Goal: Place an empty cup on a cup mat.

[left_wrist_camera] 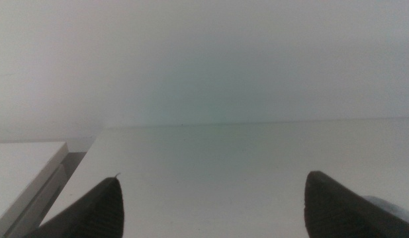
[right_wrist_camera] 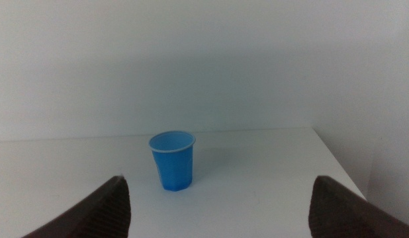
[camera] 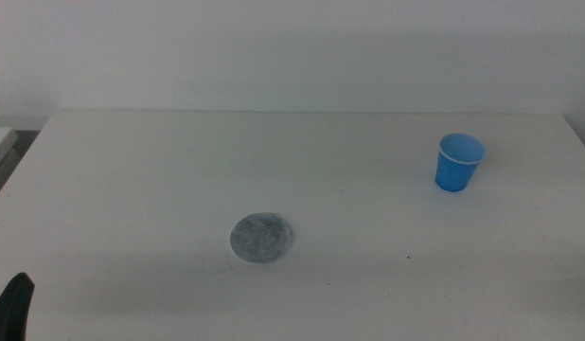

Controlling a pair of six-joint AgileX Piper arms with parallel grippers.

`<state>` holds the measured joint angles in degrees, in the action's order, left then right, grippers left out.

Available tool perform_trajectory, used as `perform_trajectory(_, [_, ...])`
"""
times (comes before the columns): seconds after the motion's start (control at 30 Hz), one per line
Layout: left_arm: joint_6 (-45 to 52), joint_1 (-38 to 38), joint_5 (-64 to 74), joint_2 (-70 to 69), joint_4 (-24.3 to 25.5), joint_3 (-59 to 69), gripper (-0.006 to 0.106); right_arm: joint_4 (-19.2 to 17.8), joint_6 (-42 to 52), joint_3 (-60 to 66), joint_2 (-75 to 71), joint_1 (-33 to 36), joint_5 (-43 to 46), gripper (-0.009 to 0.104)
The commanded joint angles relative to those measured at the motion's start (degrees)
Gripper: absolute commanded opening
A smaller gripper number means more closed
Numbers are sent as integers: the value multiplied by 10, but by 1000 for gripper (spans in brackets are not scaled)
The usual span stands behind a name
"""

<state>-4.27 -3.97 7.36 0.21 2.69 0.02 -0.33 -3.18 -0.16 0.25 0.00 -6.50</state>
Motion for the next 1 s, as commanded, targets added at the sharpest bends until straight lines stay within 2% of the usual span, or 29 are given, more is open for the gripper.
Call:
perform_trajectory(0.0, [-2,-1,-7,-2,-1,0,94,-10,2,2,-3,1,4,93])
perform_trajectory(0.17, [-2,-1,-7,-2,-1,0,94,-18,2,-18,-3,1,-12,93])
perform_trajectory(0.37, [-2,-1,-7,-2,-1,0,94,-19,2,-135,149,1,-71,93])
perform_trajectory(0.47, [-2,-1,-7,-2,-1,0,94,-7,2,-226,265,1,-162,93])
perform_trajectory(0.5, [-2,-1,-7,-2,-1,0,94,-6,2,-301,334,1,-243,93])
perform_trajectory(0.57, [-2,-1,-7,-2,-1,0,94,-6,2,-375,403,1,-336,93])
perform_trajectory(0.67, [-2,-1,-7,-2,-1,0,94,-3,2,-460,478,1,-420,93])
perform_trajectory(0.97, [-2,-1,-7,-2,-1,0,94,13,-18,-534,596,1,-338,93])
